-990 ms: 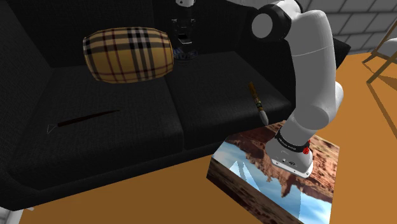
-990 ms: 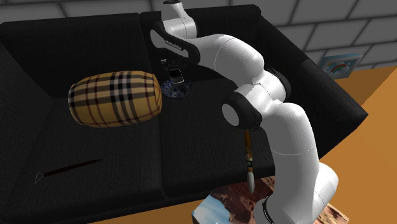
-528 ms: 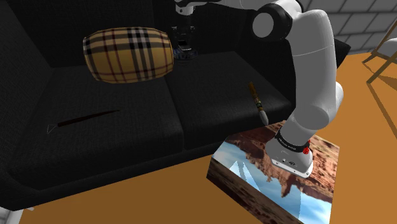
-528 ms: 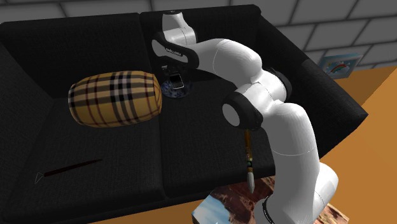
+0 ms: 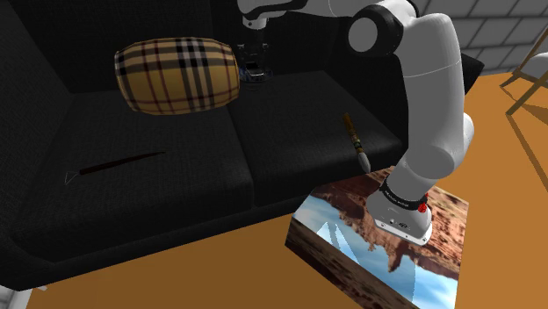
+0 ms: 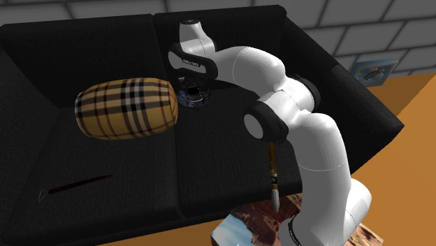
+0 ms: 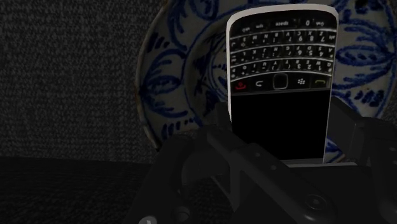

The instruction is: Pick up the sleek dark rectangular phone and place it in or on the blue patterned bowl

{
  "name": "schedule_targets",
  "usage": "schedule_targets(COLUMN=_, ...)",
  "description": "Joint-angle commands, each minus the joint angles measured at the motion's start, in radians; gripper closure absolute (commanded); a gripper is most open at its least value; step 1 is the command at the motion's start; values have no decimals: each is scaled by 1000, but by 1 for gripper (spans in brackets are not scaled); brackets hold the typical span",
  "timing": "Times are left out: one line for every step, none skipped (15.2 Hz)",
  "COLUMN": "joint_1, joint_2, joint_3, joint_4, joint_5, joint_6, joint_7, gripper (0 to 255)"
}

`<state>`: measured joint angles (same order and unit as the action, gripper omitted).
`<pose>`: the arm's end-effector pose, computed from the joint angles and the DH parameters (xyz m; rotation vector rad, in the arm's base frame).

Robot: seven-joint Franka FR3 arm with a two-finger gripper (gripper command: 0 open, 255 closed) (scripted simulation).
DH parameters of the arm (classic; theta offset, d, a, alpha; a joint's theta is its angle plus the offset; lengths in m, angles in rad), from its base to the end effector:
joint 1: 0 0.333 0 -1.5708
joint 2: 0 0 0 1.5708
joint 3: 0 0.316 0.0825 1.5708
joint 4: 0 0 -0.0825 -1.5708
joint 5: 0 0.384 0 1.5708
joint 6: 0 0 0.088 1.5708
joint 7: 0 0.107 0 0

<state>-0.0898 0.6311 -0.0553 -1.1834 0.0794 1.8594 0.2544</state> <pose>0.7329 -0.0899 0.4244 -3.0297 0.6283 -0.0669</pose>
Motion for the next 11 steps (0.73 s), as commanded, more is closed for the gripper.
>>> schedule_targets(joint_1=0, joint_2=0, joint_3=0, joint_4=-1, joint_5=0, joint_6=1, joint_7=0, gripper=255)
schedule_targets(joint_1=0, joint_2=0, joint_3=0, joint_4=-1, joint_5=0, joint_6=1, joint_7=0, gripper=255)
schedule_targets(joint_1=0, joint_2=0, joint_3=0, joint_4=-1, joint_5=0, joint_6=1, joint_7=0, gripper=255)
schedule_targets(joint_1=0, joint_2=0, joint_3=0, joint_4=-1, joint_5=0, joint_6=1, joint_7=0, gripper=255)
schedule_targets(joint_1=0, joint_2=0, joint_3=0, joint_4=-1, joint_5=0, joint_6=1, joint_7=0, gripper=0)
schedule_targets(joint_1=0, joint_2=0, joint_3=0, joint_4=-1, joint_5=0, joint_6=1, joint_7=0, gripper=0)
schedule_targets(joint_1=0, joint_2=0, joint_3=0, joint_4=-1, joint_5=0, joint_6=1, joint_7=0, gripper=0)
schedule_targets(joint_1=0, joint_2=0, joint_3=0, joint_4=-1, joint_5=0, joint_6=1, joint_7=0, gripper=0)
schedule_targets(joint_1=0, joint_2=0, joint_3=0, joint_4=-1, joint_5=0, joint_6=1, joint_7=0, gripper=0)
schedule_targets(joint_1=0, joint_2=0, joint_3=0, joint_4=-1, joint_5=0, joint_6=1, joint_7=0, gripper=0)
schedule_targets(joint_1=-1, joint_2=-4, joint_3=0, joint_4=26, joint_5=-1, joint_6=-30, joint_7=1, gripper=0)
